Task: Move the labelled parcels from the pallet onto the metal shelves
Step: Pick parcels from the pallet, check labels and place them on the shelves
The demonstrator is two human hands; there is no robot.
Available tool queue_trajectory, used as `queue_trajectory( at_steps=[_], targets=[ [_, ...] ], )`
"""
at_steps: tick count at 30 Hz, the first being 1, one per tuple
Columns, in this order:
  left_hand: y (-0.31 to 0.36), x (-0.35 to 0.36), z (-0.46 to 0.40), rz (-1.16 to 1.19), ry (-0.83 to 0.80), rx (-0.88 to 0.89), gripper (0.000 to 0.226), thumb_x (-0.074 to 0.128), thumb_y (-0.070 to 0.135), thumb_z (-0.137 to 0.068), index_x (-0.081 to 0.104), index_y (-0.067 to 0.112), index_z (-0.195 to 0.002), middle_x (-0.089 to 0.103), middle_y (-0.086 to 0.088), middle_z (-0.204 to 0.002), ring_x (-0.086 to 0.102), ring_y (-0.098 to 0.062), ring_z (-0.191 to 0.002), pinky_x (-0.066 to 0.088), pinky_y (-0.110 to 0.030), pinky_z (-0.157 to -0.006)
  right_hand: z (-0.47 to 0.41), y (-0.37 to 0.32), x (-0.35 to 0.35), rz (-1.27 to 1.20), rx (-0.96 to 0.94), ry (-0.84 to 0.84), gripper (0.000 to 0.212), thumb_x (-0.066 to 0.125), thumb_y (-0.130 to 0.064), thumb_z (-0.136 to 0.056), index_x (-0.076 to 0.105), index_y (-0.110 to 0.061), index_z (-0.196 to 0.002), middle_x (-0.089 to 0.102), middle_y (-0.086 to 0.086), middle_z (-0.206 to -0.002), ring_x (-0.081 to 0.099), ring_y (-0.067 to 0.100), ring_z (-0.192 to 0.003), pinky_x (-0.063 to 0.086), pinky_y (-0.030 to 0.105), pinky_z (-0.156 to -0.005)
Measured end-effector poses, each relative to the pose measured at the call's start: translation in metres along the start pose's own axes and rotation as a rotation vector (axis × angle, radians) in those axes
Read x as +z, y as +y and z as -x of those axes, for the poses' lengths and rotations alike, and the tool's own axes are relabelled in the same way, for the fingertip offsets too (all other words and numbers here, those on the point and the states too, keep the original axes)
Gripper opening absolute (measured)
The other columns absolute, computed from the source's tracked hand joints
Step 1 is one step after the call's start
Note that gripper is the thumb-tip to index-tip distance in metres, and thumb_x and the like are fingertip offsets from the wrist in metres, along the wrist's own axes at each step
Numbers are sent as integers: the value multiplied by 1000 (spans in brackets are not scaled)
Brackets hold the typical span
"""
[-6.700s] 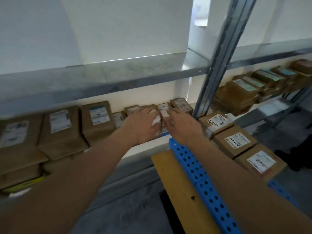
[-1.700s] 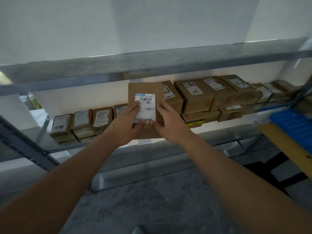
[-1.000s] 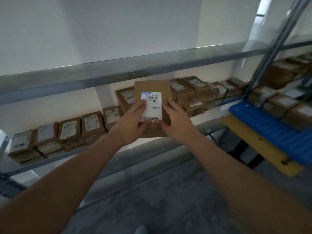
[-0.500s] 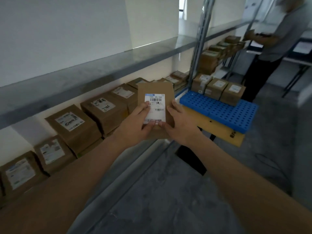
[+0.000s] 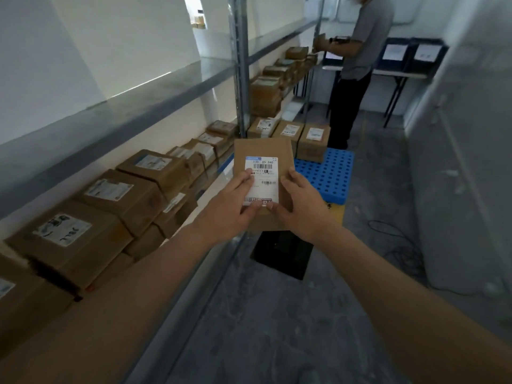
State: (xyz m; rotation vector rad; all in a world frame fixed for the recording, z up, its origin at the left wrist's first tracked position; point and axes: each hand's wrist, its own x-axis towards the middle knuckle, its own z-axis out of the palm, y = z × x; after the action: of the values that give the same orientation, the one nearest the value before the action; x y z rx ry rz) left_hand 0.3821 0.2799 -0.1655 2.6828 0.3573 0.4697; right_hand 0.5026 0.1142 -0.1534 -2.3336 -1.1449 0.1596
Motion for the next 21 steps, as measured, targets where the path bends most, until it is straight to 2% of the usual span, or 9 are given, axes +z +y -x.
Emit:
queue_trajectory(
  at_steps=[4, 8, 10, 12, 16, 21],
  targets=[
    [22, 35, -62, 21, -10, 14, 70, 56, 42, -102, 32, 7, -158, 22, 3, -167, 28, -15, -150, 36, -36, -119, -32, 57, -24, -6, 34, 15, 82, 61, -51, -96, 24, -13, -159, 6, 0, -170, 10, 19, -154, 15, 30, -121],
    [42, 68, -122, 38, -18, 26, 70, 56, 44, -102, 35, 7, -157, 25, 4, -165, 33, -16, -146, 44, -43, -114, -61, 112, -50, -31, 49, 38, 80, 62, -48, -96, 27, -12, -159, 8, 1, -169, 12, 18, -154, 16, 29, -120],
    [50, 82, -149, 28, -24, 26, 73, 52, 52, -100, 35, 9, -157, 24, 8, -165, 36, -15, -145, 47, -46, -110, -74, 136, -62, -48, 63, 37, 79, 62, -47, -97, 27, -12, -158, 8, 1, -169, 12, 18, -154, 16, 30, -120],
    [59, 97, -174, 43, -21, 29, 74, 52, 54, -100, 35, 10, -157, 24, 10, -164, 34, -14, -146, 44, -47, -113, -89, 159, -72, -59, 68, 37, 78, 62, -46, -97, 28, -11, -158, 9, 1, -169, 11, 18, -154, 17, 30, -121],
    [73, 125, -223, 100, -55, 59, 70, 61, 38, -101, 34, 6, -157, 25, 3, -165, 26, -13, -151, 33, -43, -122, -115, 200, -85, -34, 87, 42, 75, 61, -45, -98, 31, -12, -157, 12, 2, -169, 13, 19, -154, 23, 36, -122],
    [74, 158, -289, 133, -106, 103, 71, 61, 37, -101, 32, 7, -158, 20, 4, -165, 25, -13, -151, 33, -38, -122, -156, 246, -94, 1, 100, 69, 68, 62, -38, -99, 37, -8, -154, 18, 5, -167, 21, 22, -152, 28, 39, -122]
  ],
)
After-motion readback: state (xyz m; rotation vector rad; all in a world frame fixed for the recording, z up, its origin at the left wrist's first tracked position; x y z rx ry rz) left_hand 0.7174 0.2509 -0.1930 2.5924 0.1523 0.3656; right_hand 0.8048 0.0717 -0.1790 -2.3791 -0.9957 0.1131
